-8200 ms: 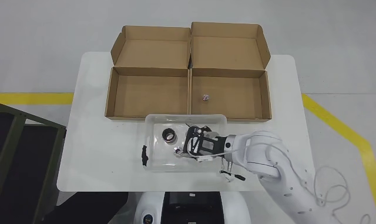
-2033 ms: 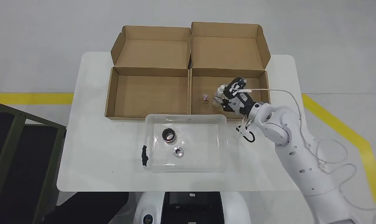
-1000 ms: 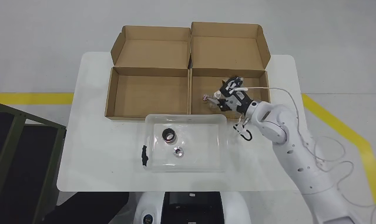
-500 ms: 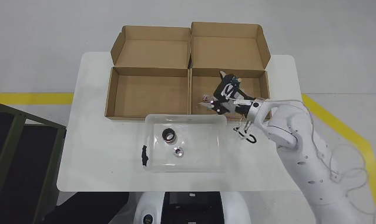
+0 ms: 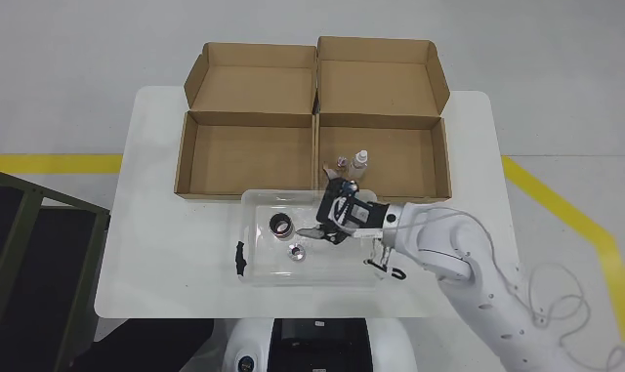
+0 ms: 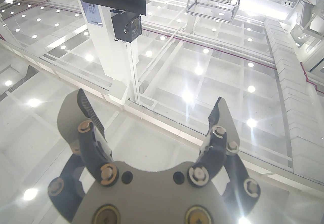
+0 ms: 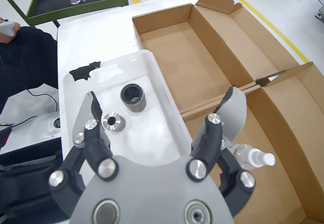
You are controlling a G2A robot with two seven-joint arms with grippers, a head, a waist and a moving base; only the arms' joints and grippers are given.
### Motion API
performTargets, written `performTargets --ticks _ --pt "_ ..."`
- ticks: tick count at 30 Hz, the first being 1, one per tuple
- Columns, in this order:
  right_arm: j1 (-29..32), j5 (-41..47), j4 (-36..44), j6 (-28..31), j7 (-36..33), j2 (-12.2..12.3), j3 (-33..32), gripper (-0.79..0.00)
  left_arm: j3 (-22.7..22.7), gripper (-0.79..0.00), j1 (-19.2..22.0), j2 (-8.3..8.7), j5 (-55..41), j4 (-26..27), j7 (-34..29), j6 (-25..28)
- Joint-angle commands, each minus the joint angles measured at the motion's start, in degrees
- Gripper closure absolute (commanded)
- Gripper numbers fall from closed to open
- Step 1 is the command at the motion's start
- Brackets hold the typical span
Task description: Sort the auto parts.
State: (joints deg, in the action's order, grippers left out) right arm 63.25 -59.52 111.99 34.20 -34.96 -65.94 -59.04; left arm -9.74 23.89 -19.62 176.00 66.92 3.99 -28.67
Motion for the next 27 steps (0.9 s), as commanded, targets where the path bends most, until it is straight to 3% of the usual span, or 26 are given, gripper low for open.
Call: performTargets --ticks 1,19,27 --pt "0.2 -0.5 0.5 0.2 -0.9 0.0 0.9 -0.745 0.0 -0.785 0.0 0.0 0.0 0.0 0.0 0.0" --pt "-1.5 -2.2 -0.5 -0.2 -9.9 -0.6 8.0 -0.742 0.0 -0.785 0.0 0.0 0.0 0.0 0.0 0.0" --pt "-2.7 -1.1 -3.8 -0.4 -13.1 -0.9 10.5 -0.668 0.0 -0.785 0.0 0.0 0.0 0.0 0.0 0.0"
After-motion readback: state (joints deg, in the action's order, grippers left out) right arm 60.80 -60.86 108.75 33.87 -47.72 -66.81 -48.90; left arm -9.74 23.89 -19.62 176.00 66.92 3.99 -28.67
